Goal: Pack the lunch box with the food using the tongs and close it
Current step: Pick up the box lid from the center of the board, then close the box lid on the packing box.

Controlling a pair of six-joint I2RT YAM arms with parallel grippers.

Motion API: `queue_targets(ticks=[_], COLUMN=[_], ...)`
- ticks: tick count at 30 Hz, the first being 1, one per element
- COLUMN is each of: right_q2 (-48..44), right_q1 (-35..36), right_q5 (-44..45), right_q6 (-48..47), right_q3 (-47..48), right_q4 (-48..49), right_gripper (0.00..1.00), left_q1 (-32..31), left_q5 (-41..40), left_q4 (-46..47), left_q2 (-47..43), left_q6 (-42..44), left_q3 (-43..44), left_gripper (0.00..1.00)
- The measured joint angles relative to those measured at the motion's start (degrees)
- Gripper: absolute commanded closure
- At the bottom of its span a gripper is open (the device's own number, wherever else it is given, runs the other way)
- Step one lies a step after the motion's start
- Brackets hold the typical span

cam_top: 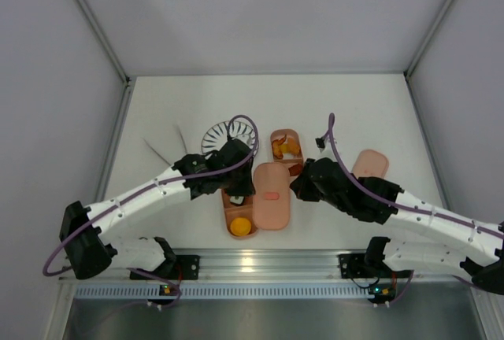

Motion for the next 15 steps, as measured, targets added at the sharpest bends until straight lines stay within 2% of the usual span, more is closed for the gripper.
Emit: queue_targets(ticks=[15], right_q2=[3.2], right_q1=[0.0], right_q5=[-0.7], right_q6=[0.0], right_q3=[-3.3], right_q4=[1.2], right_gripper=[1.0], left_q1=[7.7], left_q5=[0.0], left_q4=[-7.2], left_q2=[-8.2], left_q6=[-0.3], left_q3=[-7.9], left_gripper=[1.0])
